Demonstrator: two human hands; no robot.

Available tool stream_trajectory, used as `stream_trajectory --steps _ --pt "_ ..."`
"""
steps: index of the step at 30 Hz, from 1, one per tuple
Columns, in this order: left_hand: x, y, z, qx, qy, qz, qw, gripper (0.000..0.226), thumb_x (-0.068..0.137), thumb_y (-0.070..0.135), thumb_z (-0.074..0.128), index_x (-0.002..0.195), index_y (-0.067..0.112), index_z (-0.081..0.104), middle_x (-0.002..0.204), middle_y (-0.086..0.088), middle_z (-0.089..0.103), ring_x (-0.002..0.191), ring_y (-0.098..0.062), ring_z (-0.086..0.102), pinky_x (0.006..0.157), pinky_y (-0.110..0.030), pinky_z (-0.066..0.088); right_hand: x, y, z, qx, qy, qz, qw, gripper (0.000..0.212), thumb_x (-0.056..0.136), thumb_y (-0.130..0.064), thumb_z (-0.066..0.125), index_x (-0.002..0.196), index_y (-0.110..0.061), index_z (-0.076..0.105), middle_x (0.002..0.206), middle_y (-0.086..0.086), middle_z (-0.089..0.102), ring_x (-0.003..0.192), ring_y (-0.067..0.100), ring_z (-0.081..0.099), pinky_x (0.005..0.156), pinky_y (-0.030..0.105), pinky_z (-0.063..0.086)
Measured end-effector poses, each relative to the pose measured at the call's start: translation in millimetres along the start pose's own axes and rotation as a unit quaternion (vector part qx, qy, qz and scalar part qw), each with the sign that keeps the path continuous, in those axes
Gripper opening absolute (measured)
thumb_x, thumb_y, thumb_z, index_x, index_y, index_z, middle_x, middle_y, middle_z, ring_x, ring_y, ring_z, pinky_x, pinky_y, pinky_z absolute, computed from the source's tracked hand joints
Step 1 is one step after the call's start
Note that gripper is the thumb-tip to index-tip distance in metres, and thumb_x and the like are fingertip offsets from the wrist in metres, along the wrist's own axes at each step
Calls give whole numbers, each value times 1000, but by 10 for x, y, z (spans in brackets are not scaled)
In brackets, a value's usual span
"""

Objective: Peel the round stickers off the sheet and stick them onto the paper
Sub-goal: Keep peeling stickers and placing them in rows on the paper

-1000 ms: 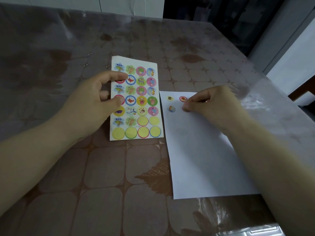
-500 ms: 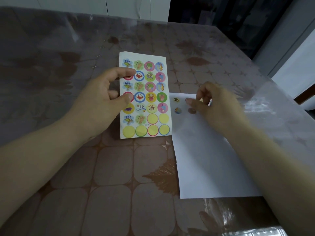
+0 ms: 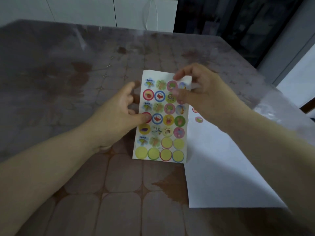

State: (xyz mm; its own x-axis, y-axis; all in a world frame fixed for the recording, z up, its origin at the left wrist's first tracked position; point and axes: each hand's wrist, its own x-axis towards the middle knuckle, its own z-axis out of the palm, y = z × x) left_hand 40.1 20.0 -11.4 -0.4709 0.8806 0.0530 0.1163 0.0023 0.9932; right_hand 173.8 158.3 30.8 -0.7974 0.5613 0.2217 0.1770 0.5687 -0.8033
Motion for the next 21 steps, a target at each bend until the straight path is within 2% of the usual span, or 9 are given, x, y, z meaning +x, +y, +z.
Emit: stream_trajectory --steps 3,6,8,10,12,13,15,17,21 --pt "-22 29 -2 -17 -14 -8 1000 49 80 -8 61 122 17 51 113 -11 66 92 -21 69 79 -40 58 -32 51 120 98 40 11 994 24 83 -7 65 75 -25 53 85 -2 65 61 1 60 40 9 38" --pt "-23 22 0 -63 -46 -64 995 33 81 -1 60 112 12 58 105 -9 72 92 -19 70 78 -34 58 -60 125 205 163 90 1 983 27 80 0 67 69 -20 53 72 -7 65 70 7 65 57 25 55" --pt "-21 5 -4 -73 -75 -92 990 32 78 7 62 109 10 59 100 -8 73 89 -19 71 72 -27 58 -43 161 222 170 114 2 979 26 80 -2 68 69 -22 54 72 -6 67 77 13 68 68 33 58" --pt "-27 3 4 -59 -76 -91 991 29 76 11 63 105 10 61 97 -7 74 88 -18 71 68 -24 57 -52 192 224 85 131 -34 987 23 78 -14 71 74 -30 55 93 7 64 92 22 63 80 34 55" --pt "-21 4 6 -49 -49 -72 995 24 78 12 62 102 9 63 94 -9 74 85 -17 71 66 -25 57 -113 191 208 -71 134 -113 982 20 73 -29 73 84 -35 57 119 2 46 110 17 48 95 19 40" --pt "-17 5 5 -49 -32 -64 996 23 78 14 62 101 8 64 94 -9 74 83 -17 71 66 -25 57 -151 185 212 -122 120 -145 975 20 72 -36 73 88 -35 60 125 -1 38 117 18 41 99 20 34" --pt "-12 15 5 -51 -6 -54 997 23 80 17 59 100 7 63 94 -8 73 81 -14 70 66 -26 57 -238 164 267 -170 74 -166 969 26 69 -49 67 89 -33 67 129 -5 38 121 23 33 100 34 32" --pt "-17 28 5 -43 10 -47 998 12 89 15 55 96 12 63 92 -2 73 81 -11 69 66 -25 57 -276 159 337 -193 48 -170 965 33 66 -55 60 88 -32 69 129 -2 44 120 22 29 98 45 34" --pt "-26 50 1 -49 20 -43 998 14 93 17 50 94 21 63 96 5 73 92 -14 69 77 -30 57 -255 170 376 -187 59 -147 969 33 64 -51 66 90 -31 71 120 -6 49 117 20 32 99 49 34"
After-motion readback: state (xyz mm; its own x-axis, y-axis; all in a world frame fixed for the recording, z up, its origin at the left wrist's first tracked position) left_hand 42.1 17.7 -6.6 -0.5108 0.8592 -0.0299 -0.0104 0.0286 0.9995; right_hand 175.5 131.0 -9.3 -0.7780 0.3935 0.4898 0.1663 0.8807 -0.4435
